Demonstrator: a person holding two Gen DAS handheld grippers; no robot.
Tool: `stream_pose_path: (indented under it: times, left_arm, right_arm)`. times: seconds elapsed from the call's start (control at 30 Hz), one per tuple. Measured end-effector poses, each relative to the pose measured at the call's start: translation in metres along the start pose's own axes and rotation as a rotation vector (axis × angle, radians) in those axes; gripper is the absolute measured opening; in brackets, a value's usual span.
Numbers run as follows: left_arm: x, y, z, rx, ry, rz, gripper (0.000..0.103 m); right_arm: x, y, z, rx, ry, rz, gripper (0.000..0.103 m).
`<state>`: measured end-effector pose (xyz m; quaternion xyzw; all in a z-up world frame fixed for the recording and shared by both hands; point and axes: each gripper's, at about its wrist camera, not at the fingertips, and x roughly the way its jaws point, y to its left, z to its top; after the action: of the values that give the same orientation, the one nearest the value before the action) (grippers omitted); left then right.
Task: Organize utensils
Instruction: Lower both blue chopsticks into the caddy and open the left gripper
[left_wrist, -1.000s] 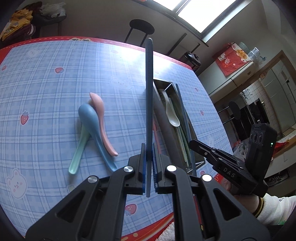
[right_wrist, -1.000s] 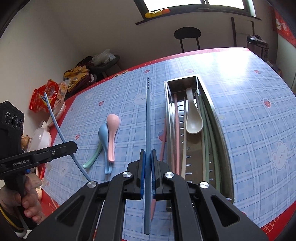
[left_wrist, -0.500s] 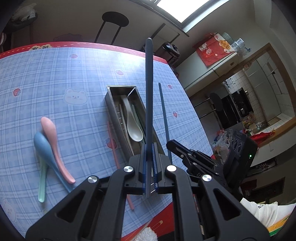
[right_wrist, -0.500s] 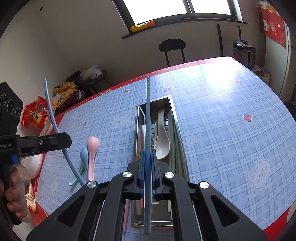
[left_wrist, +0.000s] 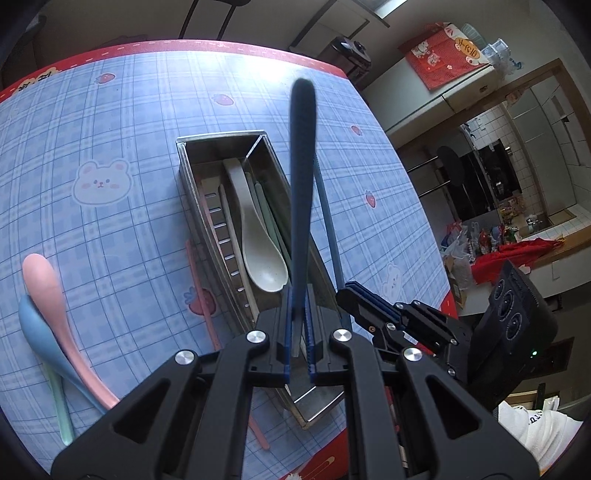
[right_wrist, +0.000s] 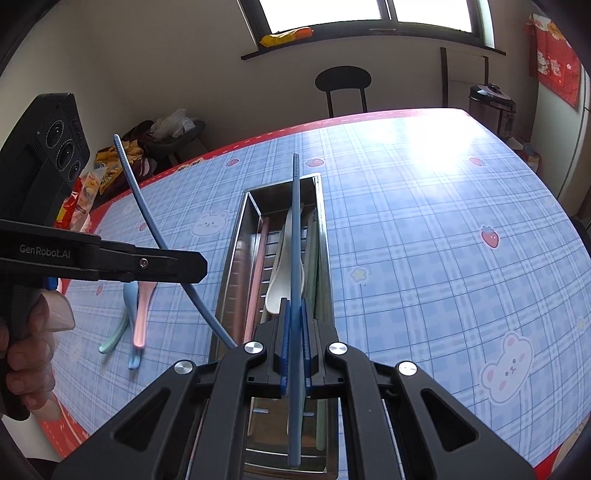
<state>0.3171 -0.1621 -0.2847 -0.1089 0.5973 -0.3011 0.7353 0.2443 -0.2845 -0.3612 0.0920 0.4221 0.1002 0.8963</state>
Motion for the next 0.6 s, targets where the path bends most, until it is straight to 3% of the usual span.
stream_pose_path:
  times: [0.6]
  left_arm:
    - [0.005,0.006,0.009,-0.001,0.162,-0.01,0.01]
  right_arm:
    - [0.015,0.001,-0.004,0.012,0.024,0.017,0.006]
